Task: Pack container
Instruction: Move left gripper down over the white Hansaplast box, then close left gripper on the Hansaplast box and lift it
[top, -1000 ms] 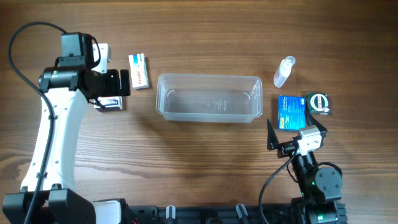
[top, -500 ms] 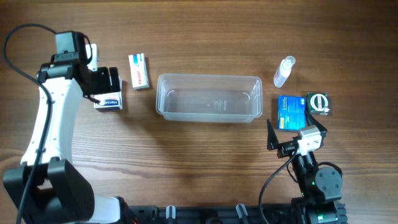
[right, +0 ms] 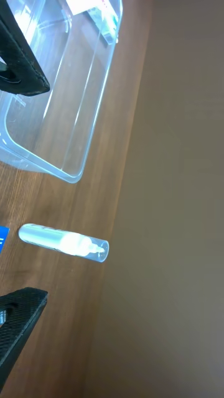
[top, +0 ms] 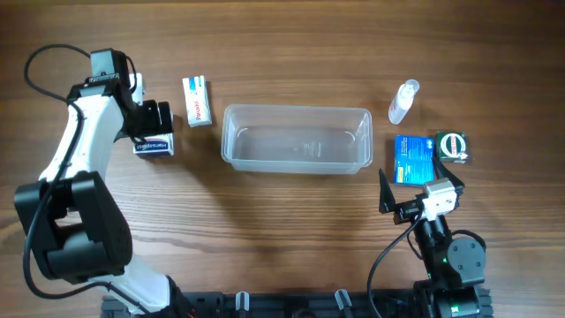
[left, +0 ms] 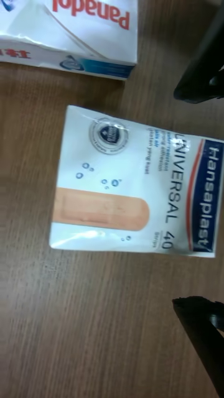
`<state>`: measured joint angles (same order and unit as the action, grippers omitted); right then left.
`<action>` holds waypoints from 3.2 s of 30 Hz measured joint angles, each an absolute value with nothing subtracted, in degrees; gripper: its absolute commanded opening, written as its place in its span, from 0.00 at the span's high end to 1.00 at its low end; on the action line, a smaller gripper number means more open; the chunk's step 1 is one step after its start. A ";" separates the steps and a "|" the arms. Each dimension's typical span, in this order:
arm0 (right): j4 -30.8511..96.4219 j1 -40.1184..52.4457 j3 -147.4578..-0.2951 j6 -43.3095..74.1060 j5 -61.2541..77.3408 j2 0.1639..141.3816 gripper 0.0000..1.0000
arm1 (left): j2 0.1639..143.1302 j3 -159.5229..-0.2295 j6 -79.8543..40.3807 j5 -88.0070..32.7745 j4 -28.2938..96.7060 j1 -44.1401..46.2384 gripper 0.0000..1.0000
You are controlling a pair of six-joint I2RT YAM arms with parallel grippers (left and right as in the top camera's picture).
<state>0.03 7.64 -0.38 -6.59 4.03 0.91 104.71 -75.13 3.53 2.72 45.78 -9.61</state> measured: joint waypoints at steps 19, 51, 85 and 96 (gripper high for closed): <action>0.03 7.64 -0.38 -6.59 4.03 0.91 0.00 | 107.70 -75.13 5.04 1.41 42.30 -9.61 0.00; 0.03 7.64 -0.38 -6.59 4.03 0.91 0.00 | 112.66 -75.13 9.28 0.97 38.48 -9.61 0.01; 0.03 7.64 -0.38 -6.59 4.03 0.91 0.00 | 115.28 -75.13 10.00 0.99 38.63 -9.61 0.22; 0.03 7.64 -0.38 -6.59 4.03 0.91 0.00 | 114.67 -75.20 10.00 2.24 39.51 -9.61 0.23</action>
<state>0.03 7.64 -0.38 -6.59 4.03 0.91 114.67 -75.20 10.00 2.24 39.51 -9.61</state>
